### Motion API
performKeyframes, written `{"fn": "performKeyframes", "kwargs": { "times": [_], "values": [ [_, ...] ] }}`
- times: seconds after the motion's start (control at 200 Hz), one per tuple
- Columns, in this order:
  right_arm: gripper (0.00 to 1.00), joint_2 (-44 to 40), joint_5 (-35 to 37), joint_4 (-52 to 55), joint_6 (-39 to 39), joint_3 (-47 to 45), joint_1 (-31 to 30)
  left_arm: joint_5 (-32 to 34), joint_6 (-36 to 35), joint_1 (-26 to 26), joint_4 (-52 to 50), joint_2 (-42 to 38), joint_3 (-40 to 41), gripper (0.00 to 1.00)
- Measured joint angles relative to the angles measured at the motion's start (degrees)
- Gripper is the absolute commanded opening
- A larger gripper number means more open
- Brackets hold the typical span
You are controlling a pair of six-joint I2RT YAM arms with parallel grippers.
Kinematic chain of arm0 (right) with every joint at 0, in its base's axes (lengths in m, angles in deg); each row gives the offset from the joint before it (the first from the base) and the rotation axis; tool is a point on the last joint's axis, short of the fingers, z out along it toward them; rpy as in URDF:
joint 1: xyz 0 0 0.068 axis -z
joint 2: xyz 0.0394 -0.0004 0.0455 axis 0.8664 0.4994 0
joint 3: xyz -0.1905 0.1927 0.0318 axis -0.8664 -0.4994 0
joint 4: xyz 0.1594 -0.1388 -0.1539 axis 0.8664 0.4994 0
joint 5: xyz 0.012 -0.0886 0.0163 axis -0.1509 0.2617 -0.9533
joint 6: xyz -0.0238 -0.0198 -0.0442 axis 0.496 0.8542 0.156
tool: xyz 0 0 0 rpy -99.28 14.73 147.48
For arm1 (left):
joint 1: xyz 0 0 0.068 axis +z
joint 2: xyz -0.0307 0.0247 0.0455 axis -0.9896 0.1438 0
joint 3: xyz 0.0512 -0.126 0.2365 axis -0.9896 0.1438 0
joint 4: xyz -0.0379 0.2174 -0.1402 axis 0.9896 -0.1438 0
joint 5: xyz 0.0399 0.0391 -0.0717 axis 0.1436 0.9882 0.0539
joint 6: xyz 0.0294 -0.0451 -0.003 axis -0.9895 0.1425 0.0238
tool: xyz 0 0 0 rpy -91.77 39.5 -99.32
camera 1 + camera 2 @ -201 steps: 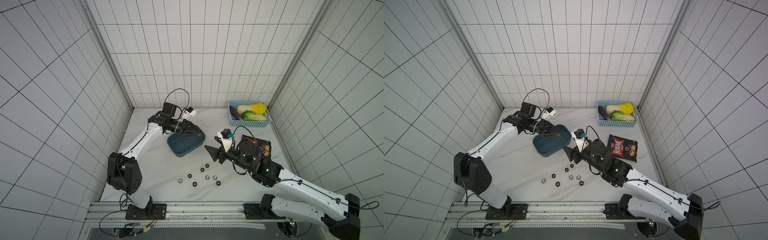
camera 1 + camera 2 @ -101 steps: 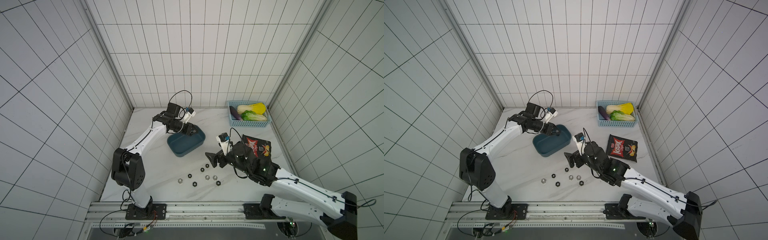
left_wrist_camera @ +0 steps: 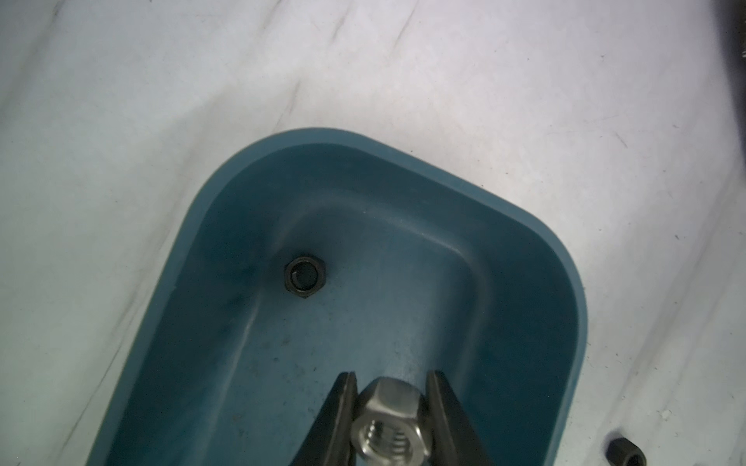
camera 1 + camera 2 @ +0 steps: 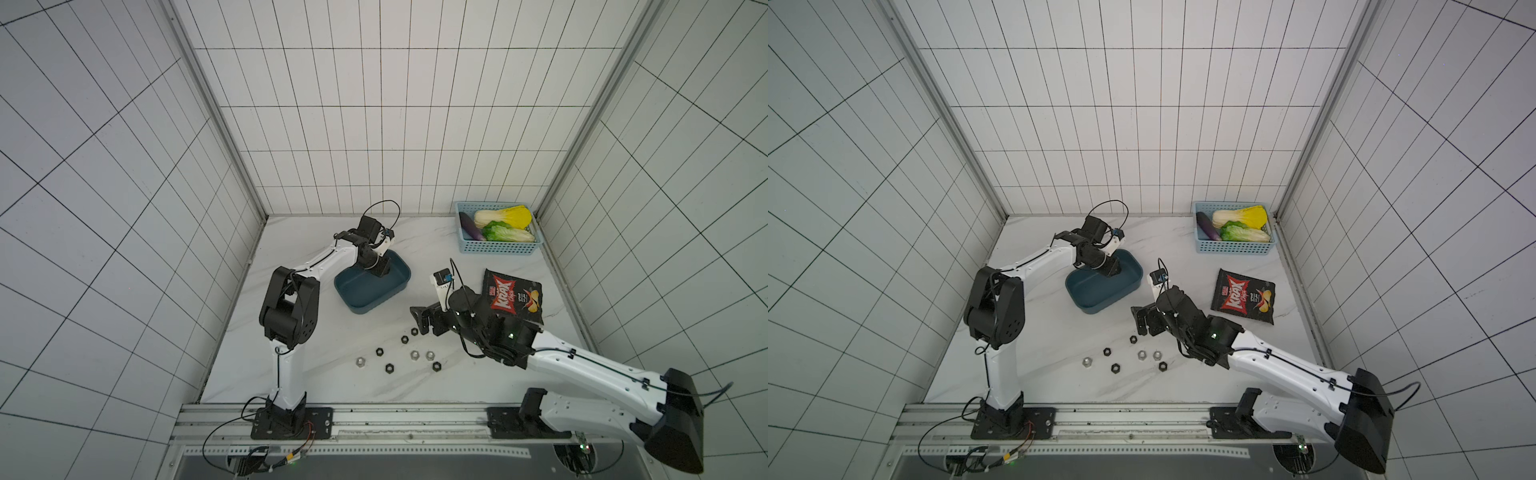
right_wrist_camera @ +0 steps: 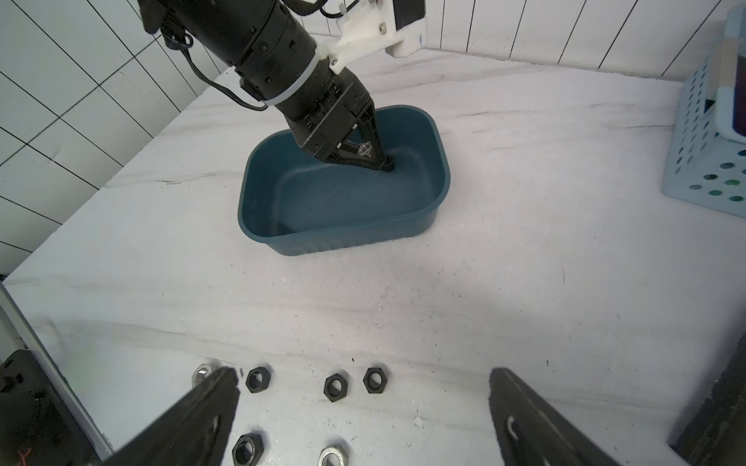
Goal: Put the nuts on the desktop into the storage box
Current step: Place the nut in the storage box.
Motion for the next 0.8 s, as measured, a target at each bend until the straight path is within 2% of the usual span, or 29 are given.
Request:
{"fn": "performKeyframes", "kwargs": {
  "times": [0.51,0.8],
  "values": [
    [0.99,-1.09,4.35,1.4,-1.86,-0.09,0.0,3.15,-0.35,-0.57,0.2,10.58,-6.45,0.08],
    [0.99,-1.11,4.68,4.52,-2.84,-0.07,0.0,4.07,-0.15,-1.22,0.55,13.46,-9.25,0.29]
  ]
}}
